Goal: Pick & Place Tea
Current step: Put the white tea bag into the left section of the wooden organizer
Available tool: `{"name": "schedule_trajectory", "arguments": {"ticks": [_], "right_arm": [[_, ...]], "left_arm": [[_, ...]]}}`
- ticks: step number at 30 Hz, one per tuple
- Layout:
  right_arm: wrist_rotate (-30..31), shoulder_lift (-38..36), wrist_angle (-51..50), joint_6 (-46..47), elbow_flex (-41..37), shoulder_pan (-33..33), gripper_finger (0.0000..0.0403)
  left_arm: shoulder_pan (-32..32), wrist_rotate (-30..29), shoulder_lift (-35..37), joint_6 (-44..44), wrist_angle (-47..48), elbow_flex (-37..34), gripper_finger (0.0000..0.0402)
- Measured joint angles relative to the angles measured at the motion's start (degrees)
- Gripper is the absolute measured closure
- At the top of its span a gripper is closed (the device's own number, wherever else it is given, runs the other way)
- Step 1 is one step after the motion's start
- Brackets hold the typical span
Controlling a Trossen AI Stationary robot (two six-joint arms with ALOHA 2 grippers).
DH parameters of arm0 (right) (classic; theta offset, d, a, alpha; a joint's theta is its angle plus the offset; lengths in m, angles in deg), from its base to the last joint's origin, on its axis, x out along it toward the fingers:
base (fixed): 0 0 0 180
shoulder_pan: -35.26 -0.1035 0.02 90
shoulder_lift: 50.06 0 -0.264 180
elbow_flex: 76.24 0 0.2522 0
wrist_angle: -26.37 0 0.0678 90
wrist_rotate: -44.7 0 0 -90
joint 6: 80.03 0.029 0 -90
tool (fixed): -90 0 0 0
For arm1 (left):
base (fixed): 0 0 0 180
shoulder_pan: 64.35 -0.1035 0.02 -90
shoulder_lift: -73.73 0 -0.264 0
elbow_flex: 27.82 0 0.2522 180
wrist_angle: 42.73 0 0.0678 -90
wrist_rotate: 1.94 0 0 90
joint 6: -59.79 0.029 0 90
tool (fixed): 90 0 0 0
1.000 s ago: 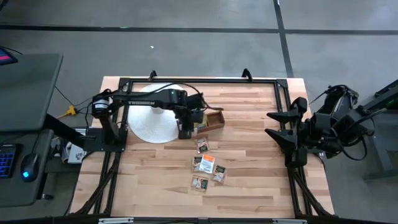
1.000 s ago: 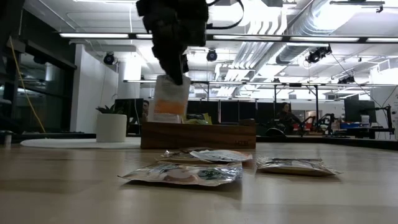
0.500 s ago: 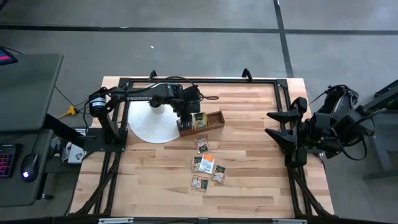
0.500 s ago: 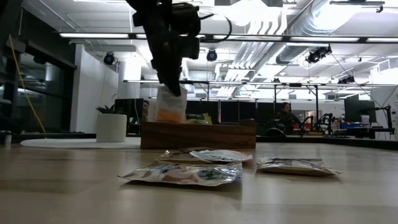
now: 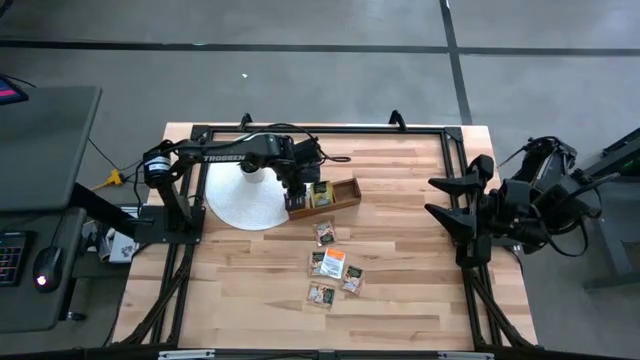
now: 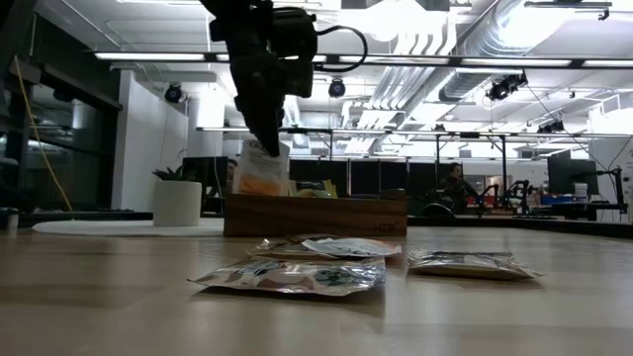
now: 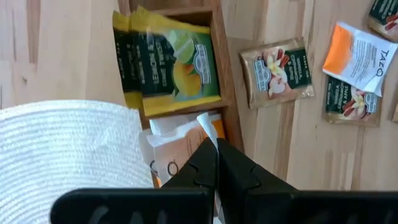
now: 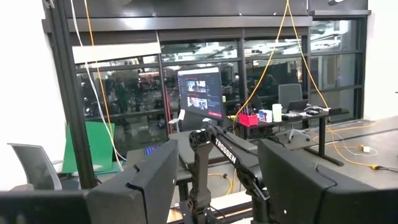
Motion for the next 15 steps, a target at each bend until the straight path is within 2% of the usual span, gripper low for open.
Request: {"name": "schedule_trajectory", "arguments": {"ticks": [9, 15], "right_arm": [[-0.44, 0.01, 0.01, 1.05, 0.00, 0.00, 0.0185], [-0.66, 0.12, -0.02, 1.13, 0.00, 0.00, 0.0186]], "left_arm": [[0.00, 0.62, -0.04, 0.28, -2.53, -0.44, 0.0401], [0.00, 2.06, -0.04, -1.46, -7.43, -6.27, 0.0401]]}}
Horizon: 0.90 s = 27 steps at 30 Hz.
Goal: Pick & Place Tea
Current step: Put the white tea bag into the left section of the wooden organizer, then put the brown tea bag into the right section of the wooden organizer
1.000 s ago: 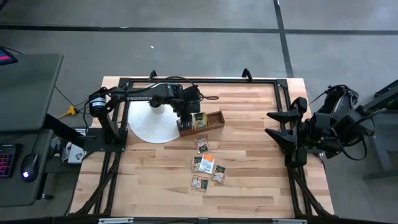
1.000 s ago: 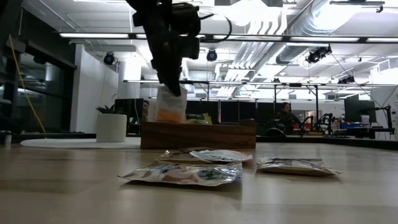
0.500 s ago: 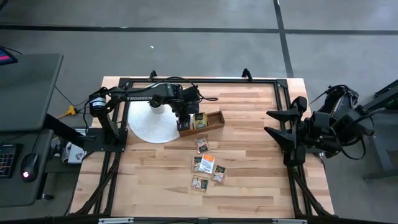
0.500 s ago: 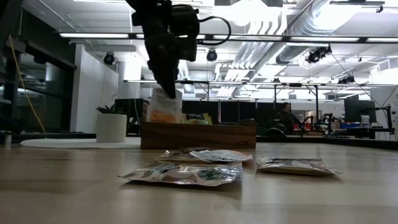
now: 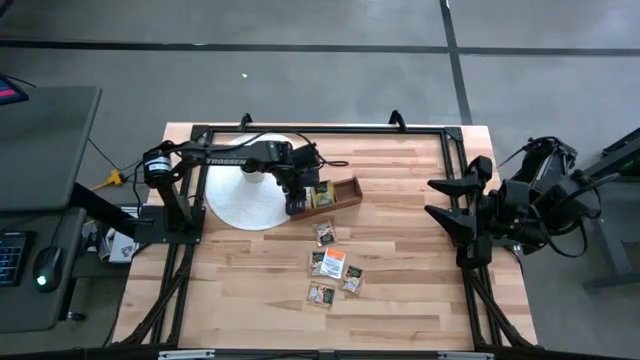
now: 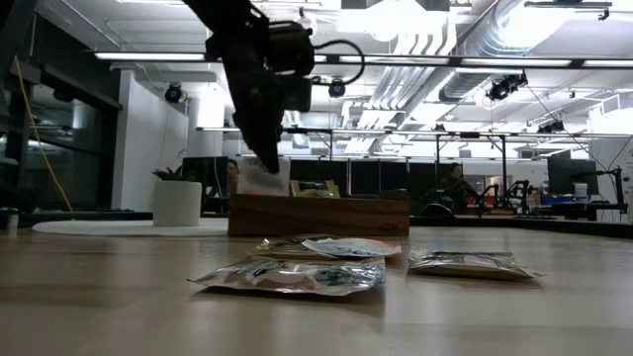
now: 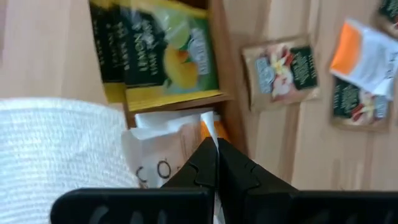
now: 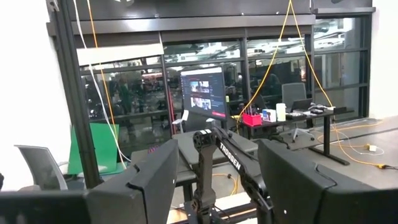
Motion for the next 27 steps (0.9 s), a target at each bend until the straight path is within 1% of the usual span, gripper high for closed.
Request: {"name": "schedule_trajectory", "arguments": {"ticks": [3, 7, 11, 15, 22, 24, 27], "right_arm": [[-0.02, 0.00, 0.02, 0.16, 0.00, 0.00, 0.0186], [-0.02, 0.00, 0.01, 0.18, 0.00, 0.00, 0.0186], [0.00, 0.00, -0.41, 1.33, 0.00, 0.00, 0.0185], [-0.02, 0.00, -2.03, 2.88, -0.02, 0.00, 0.0186], [0.39, 0.00, -3.93, 4.85, -0.02, 0.00, 0.0186], [0.39, 0.00, -3.94, 4.87, -0.02, 0.00, 0.0186], [0.39, 0.00, -3.94, 4.85, -0.02, 0.00, 0.0185]], "left_arm": [[0.00, -0.58, -0.01, -0.31, -0.79, -1.68, 0.0401], [0.02, -0.64, -0.07, -0.27, -1.07, -1.73, 0.0400], [0.02, -0.75, -0.07, 0.49, -1.28, -1.73, 0.0383], [0.02, -0.71, -0.07, 1.85, -2.76, -1.73, 0.0341], [0.02, 0.16, -0.07, 1.83, -3.37, -1.73, 0.0240], [0.02, 0.95, -0.07, 1.67, -3.17, -1.73, 0.0222], [0.02, 1.03, -0.07, 1.59, -2.70, -1.73, 0.0209]]}}
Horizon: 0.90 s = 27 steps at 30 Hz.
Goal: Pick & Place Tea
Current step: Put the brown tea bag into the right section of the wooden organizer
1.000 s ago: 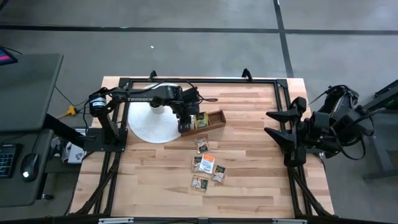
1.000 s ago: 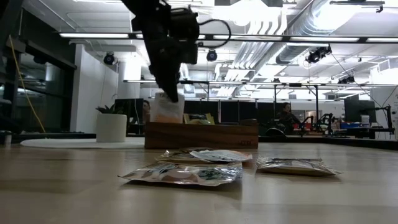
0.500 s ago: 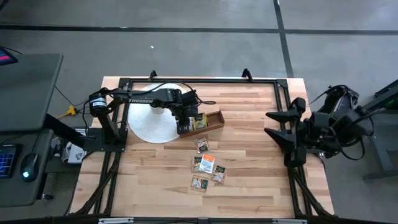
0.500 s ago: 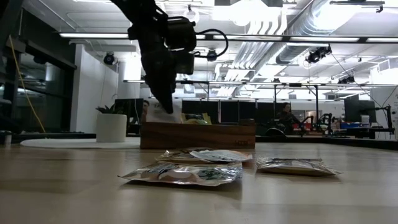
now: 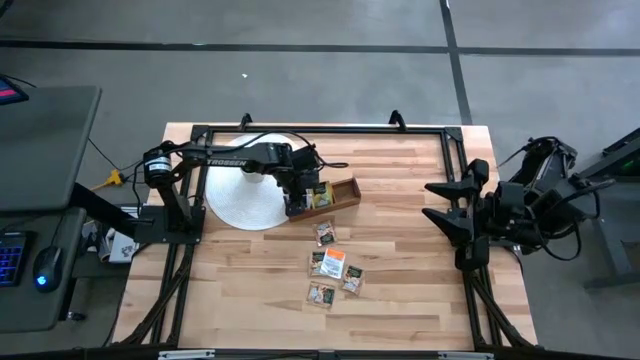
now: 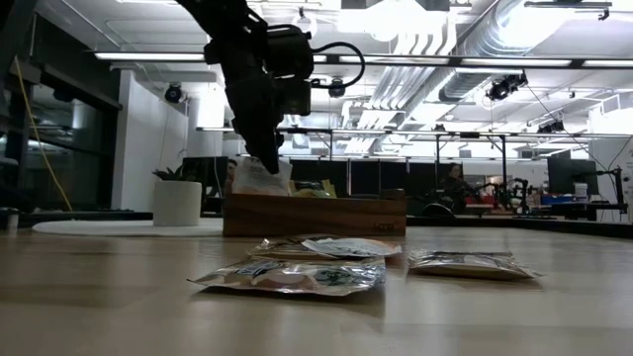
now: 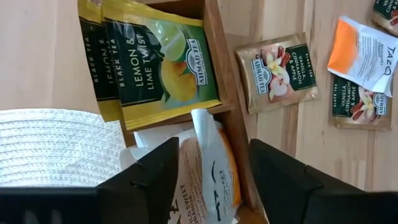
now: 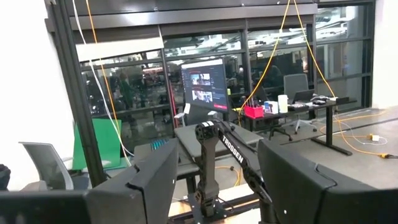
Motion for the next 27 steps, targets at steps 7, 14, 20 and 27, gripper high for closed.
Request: {"name": "schedule_trajectory", "arguments": {"ticks": [7, 14, 20, 27], "right_arm": [[1.65, 0.00, -0.72, 0.25, 0.00, 0.00, 0.0185], [1.74, 0.00, -9.34, 9.70, 0.00, 1.79, 0.0184], [-6.61, 2.80, -34.26, 36.26, 0.00, 7.54, 0.0185], [-25.29, 13.53, -51.14, 49.05, -0.07, 15.28, 0.0185]], "left_arm": [[0.00, -0.66, 0.79, 1.28, 2.44, 1.98, 0.0206], [0.00, -5.42, 1.15, 3.67, 9.00, 8.36, 0.0206], [0.74, -7.47, 4.93, 5.81, 14.46, 12.09, 0.0206], [5.83, -14.17, 13.07, 6.88, 16.69, 12.51, 0.0206]]}}
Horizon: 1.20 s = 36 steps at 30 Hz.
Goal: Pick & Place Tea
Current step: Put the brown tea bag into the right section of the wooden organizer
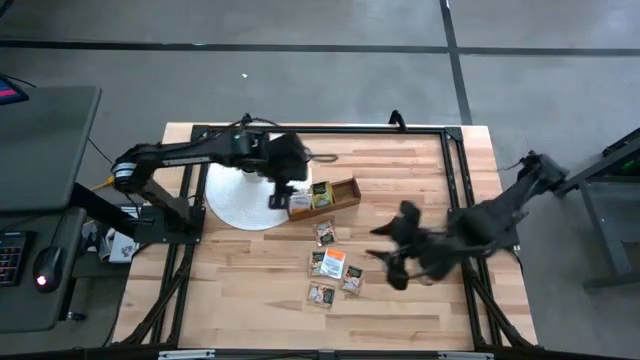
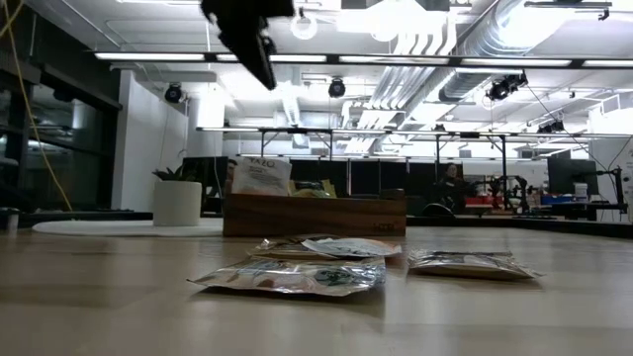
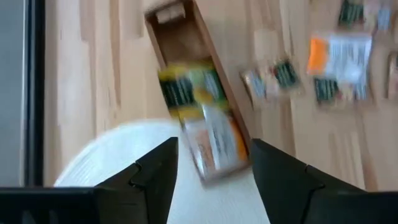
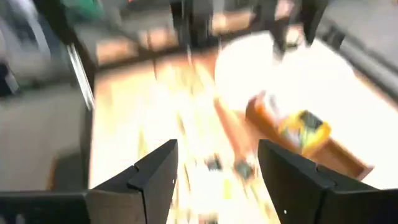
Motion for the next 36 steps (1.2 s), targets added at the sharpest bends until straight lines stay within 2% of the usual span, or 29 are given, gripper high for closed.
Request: {"name": "schedule_trajectory", "arguments": {"ticks": [6, 9, 16, 26, 31, 36], "right_arm": [[-15.01, 10.75, -4.58, 1.79, 0.00, 5.21, 0.0185], [-20.96, 16.00, -8.79, 4.61, 0.00, 6.65, 0.0185], [-30.30, 26.54, -8.26, 4.56, 0.00, 7.67, 0.0185], [-30.28, 34.08, -5.35, 1.28, 0.00, 8.84, 0.0184], [-28.83, 34.14, -2.82, 0.63, 0.00, 10.55, 0.0185], [-30.25, 35.08, -0.80, -0.16, 0.04, 12.39, 0.0185]], "left_arm": [[7.92, -9.82, 8.62, -3.93, 4.30, -0.93, 0.0206], [12.77, -15.45, 12.50, -8.68, 3.04, -2.45, 0.0206], [26.37, -25.85, 20.67, -21.78, 4.88, -9.64, 0.0206], [44.00, -38.21, 26.46, -40.68, 4.56, -21.13, 0.0206], [49.10, -40.89, 26.78, -47.73, 4.68, -25.94, 0.0206], [52.36, -42.64, 26.76, -52.29, 4.55, -28.67, 0.0206]]}}
